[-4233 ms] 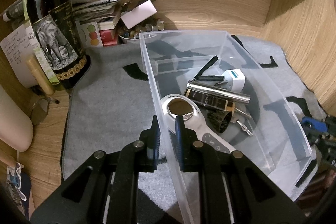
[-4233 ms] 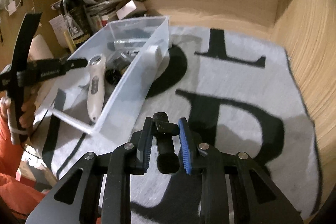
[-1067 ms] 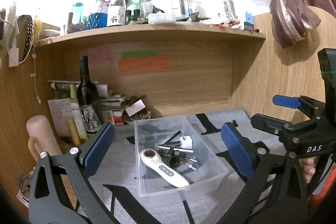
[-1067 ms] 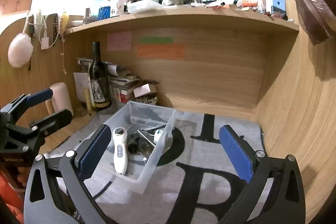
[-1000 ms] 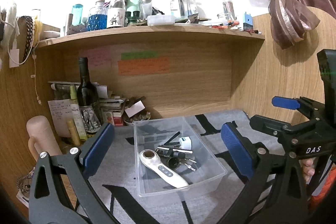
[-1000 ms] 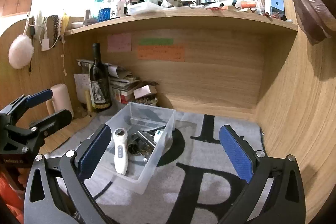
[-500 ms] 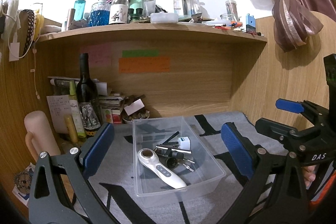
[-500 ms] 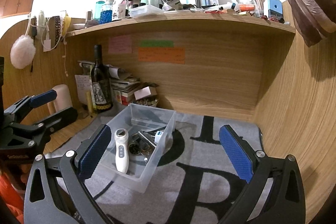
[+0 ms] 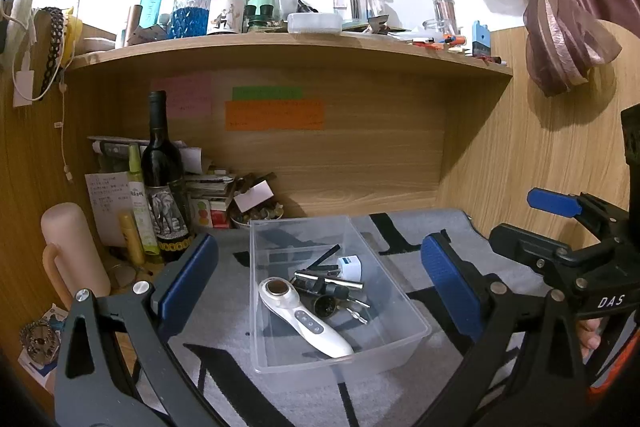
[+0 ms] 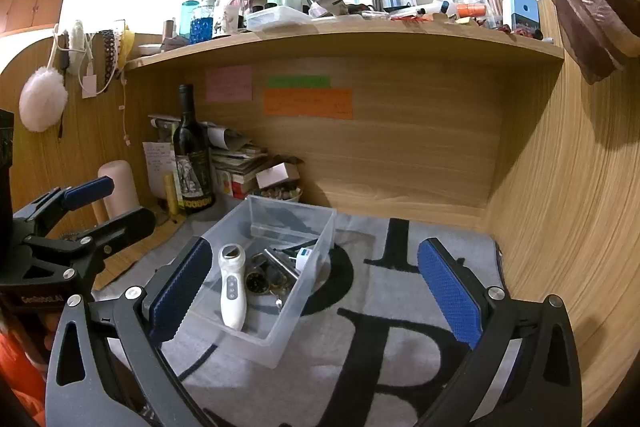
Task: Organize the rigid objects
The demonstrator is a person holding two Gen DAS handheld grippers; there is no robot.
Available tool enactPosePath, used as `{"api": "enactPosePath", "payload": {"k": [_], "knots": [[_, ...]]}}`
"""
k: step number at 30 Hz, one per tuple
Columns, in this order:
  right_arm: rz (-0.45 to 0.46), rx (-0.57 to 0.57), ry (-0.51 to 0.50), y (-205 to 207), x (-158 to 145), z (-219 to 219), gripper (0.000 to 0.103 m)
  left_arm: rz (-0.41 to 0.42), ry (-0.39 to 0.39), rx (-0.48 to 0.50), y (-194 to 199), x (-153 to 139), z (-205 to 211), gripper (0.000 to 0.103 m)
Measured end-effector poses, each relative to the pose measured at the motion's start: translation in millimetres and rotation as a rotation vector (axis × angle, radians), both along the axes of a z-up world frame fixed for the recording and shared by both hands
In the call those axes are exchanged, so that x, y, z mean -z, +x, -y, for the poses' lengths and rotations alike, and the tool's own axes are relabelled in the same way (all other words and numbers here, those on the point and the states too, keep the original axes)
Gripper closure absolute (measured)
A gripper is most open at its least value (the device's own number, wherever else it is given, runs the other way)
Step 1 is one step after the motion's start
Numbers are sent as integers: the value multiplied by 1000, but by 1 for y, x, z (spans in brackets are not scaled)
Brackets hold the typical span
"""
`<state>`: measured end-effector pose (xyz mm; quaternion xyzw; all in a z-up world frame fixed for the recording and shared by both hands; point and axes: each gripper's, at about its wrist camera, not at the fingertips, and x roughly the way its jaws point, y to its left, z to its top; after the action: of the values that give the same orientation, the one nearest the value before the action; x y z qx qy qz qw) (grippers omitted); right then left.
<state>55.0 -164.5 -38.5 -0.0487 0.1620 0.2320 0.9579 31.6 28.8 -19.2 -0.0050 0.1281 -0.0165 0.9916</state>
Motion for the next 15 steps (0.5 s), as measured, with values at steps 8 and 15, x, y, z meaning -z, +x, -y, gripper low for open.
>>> {"api": "enactPosePath", "payload": {"k": [8, 15], "knots": [[-5, 6, 1, 2, 2, 0, 0, -3, 5, -1, 2, 1, 1, 0], [-1, 14, -2, 1, 2, -1, 0, -7, 10, 3, 3, 1, 1, 0]]}}
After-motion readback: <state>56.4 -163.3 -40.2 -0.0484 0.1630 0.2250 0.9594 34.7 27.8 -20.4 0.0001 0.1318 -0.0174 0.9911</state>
